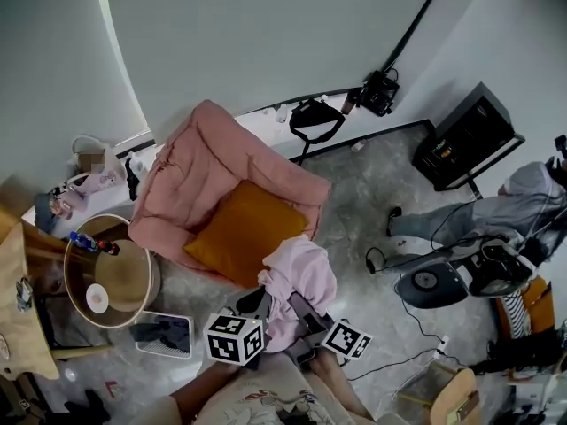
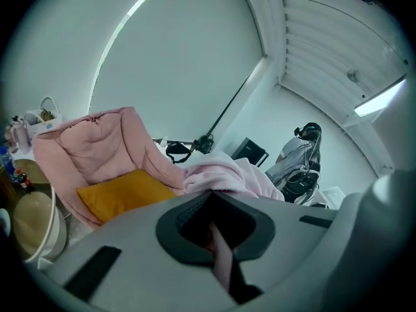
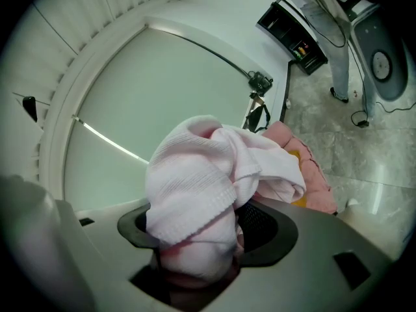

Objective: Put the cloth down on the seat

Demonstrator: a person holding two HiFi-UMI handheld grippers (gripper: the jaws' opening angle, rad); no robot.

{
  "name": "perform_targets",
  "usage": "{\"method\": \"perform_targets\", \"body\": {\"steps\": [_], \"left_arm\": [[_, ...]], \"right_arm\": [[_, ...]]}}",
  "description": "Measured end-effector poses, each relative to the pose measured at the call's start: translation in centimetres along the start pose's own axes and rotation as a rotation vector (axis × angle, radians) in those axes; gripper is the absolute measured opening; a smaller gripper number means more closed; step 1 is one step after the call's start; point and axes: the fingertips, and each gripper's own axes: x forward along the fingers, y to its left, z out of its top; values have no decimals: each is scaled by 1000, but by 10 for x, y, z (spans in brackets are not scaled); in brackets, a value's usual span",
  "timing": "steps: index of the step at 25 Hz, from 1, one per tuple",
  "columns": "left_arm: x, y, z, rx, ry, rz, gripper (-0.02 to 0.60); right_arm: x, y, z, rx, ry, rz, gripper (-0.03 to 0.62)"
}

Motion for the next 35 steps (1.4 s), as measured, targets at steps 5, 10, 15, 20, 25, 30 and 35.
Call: {"method": "perform_targets", "body": {"steps": [5, 10, 15, 20, 25, 30, 35], "left_arm": [[18, -5, 11, 17, 11, -13, 5], [25, 8, 12, -5, 10, -1, 5], [42, 21, 14, -5, 32, 27, 5], [61, 33, 13, -45, 48, 79, 5], [100, 48, 23, -64, 41, 124, 5], [138, 70, 30, -98, 43, 182, 5], [175, 97, 33, -157, 25, 242, 5]], "right_arm": [[6, -2, 22, -22, 1, -14, 322], [20, -5, 23, -47, 17, -23, 322], [38, -16, 30, -50, 59, -42, 322], [64, -21, 44, -112, 121, -4, 322], [95, -45, 75, -193, 185, -43, 322], [136, -64, 93, -205, 266, -10, 322], [180, -86, 108, -261, 350, 19, 322]]}}
